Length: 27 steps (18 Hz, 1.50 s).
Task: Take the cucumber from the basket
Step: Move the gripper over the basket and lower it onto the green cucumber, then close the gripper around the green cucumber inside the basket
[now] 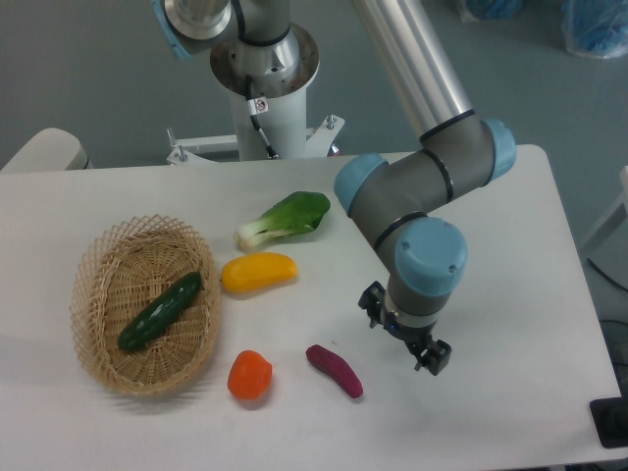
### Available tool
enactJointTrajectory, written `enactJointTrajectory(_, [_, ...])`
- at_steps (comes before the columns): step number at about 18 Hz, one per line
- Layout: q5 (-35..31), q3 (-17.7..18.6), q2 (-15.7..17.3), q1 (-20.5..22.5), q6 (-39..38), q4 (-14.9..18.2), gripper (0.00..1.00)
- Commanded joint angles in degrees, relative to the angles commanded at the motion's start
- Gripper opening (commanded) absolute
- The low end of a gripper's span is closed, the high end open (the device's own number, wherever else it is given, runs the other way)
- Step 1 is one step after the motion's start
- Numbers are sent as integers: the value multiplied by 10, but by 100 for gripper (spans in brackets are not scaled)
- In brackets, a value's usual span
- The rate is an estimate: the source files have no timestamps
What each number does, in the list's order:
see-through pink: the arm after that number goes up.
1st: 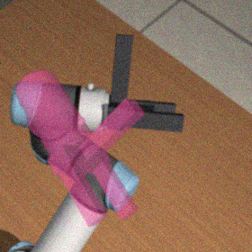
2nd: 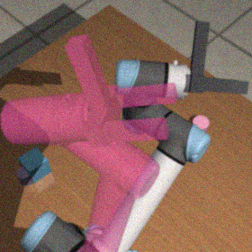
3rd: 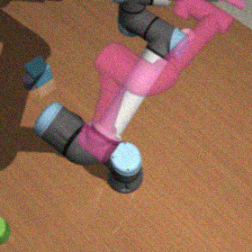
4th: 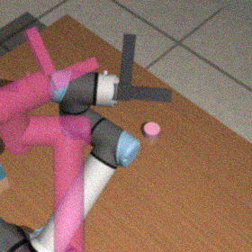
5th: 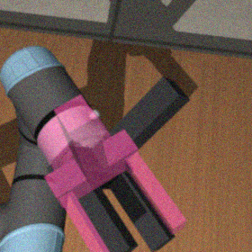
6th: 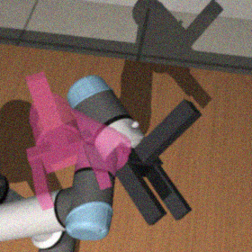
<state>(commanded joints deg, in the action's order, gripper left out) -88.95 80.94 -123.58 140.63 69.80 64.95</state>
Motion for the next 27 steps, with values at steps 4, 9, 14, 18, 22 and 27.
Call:
enactJointTrajectory(4, [32, 11, 14, -34, -93, -1, 100])
enactJointTrajectory(9, [66, 48, 44, -69, -149, -4, 100])
enactJointTrajectory(14, [73, 75, 73, -129, -207, -8, 100])
enactJointTrajectory(18, [72, 113, 86, -184, -238, -52, 100])
enactJointTrajectory(22, [67, 160, 93, -228, -281, -88, 100])
enactJointTrajectory(27, [44, 173, 84, -266, -350, -100, 100])
